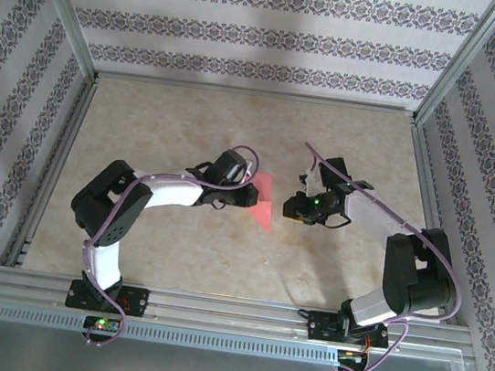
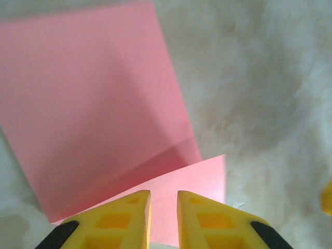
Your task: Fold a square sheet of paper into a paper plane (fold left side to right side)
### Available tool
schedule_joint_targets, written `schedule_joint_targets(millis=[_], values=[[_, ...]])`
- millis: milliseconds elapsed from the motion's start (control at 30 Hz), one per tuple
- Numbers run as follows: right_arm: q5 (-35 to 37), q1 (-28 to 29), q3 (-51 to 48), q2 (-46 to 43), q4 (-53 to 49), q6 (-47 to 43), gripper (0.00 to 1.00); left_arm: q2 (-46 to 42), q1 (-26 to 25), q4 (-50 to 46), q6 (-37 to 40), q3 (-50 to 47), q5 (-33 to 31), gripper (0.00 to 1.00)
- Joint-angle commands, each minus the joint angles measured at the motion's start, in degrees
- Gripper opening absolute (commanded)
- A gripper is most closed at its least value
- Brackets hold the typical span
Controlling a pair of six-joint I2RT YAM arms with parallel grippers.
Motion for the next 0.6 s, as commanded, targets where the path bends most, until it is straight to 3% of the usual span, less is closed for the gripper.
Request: schedule_joint_targets(millis=[0,200,567], values=[[-3.36,-0.38,1.15,1.06,7.5,-1.25,0.31,-6.03,2.65,1.53,-1.51,-1.22,-0.66,0.26],[-4.85,0.71,2.61,7.44,16.4,-1.97,0.38,-10.05,6.04,0.68,-3.18,-5.77,-2.48,0.39],[-4.86,4.42,6.14,16.05,17.48,-2.09,0.35,-6.79,7.84,2.18,-8.84,-7.5,0.49,0.41]])
